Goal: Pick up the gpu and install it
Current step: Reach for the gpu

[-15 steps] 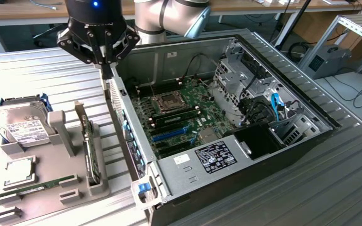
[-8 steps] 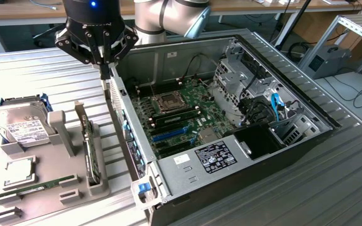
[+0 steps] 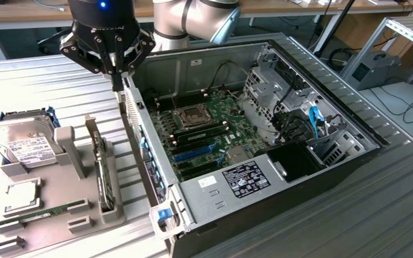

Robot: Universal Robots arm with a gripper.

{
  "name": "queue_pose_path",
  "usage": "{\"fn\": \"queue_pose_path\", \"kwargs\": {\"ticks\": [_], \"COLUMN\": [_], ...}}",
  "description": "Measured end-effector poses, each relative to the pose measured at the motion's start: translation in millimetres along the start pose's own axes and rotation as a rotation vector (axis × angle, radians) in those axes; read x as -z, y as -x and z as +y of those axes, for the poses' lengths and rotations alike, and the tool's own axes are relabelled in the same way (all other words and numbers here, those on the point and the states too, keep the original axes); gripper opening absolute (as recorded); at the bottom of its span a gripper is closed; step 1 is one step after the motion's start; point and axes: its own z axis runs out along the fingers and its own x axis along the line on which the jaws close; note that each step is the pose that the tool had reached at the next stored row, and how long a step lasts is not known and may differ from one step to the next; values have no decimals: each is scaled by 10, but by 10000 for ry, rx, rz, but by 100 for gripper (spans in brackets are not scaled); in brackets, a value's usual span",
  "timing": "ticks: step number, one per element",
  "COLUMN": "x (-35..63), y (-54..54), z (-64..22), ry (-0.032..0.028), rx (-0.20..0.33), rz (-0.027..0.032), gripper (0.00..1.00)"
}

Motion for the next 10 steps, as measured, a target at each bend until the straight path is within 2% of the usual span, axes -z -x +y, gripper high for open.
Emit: {"fn": "queue_pose_path", "kwargs": {"ticks": [10], "x": [2], "y": [-60], "z": [-5], "ry": [0], "rx": [0], "rz": [0], "gripper": [11]}}
